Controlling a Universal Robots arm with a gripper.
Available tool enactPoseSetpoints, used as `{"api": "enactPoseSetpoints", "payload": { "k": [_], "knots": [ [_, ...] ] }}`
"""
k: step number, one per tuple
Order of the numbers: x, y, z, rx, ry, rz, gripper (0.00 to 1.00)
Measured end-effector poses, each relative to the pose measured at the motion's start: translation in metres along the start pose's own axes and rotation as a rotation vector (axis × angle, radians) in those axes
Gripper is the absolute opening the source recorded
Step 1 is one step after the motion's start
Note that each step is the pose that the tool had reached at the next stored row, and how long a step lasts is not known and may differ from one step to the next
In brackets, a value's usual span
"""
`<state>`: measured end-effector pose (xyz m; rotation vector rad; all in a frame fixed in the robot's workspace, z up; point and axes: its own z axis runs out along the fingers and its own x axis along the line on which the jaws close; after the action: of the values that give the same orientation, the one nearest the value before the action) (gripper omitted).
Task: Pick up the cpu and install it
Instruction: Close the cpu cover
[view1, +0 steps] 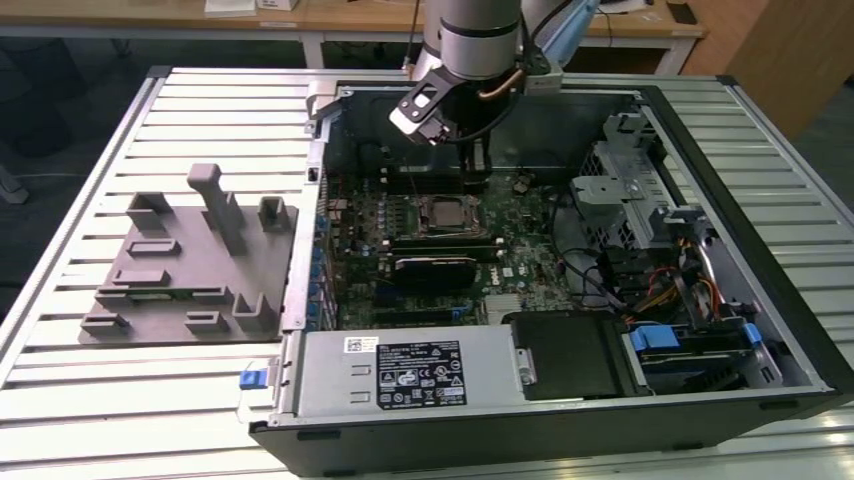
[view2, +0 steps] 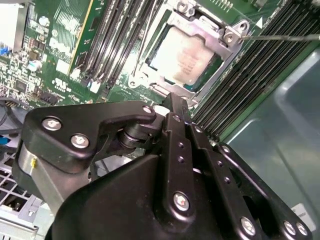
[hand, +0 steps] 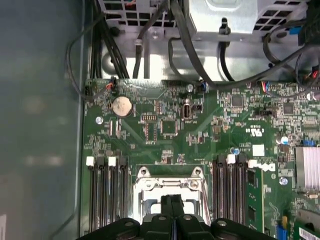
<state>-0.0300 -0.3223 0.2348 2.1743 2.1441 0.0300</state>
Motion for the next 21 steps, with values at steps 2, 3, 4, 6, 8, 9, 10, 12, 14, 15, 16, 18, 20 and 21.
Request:
{"api": "enactPoseSetpoints", "payload": {
  "k": [2,3,4,6,8,9,10,12,14,15,16,18,20,21],
  "knots": [
    [0.0,-0.0007,0.0018,0.0001,0.0,0.0,0.11],
    [-0.0001,-0.0008,0.0028,0.0,0.0,0.0,0.11],
    [-0.0001,-0.0009,0.0034,0.0001,-0.0001,0.0,0.11],
    [-0.0001,-0.0009,0.0034,0.0001,-0.0002,0.001,0.11],
    [-0.0001,-0.001,0.0034,0.0001,-0.0002,0.001,0.11],
    [-0.0001,-0.001,0.0034,0.0009,-0.0003,0.001,0.11],
    [0.0,-0.001,0.0039,0.0073,0.0001,0.0,0.11],
    [-0.0001,-0.001,0.0049,0.0237,-0.0004,-0.001,0.11],
    [-0.0004,-0.0008,0.0065,0.0385,-0.0005,-0.001,0.11],
    [-0.0003,-0.0008,0.0072,0.0476,-0.0008,-0.002,0.11],
    [-0.0004,-0.0008,0.0073,0.0517,-0.0009,-0.002,0.11],
    [-0.0004,-0.0008,0.0073,0.0521,-0.0009,-0.002,0.11],
    [-0.0003,-0.0008,0.0073,0.0524,-0.0008,-0.002,0.11],
    [-0.0003,-0.0008,0.0073,0.0524,-0.0007,-0.003,0.11]
  ]
}}
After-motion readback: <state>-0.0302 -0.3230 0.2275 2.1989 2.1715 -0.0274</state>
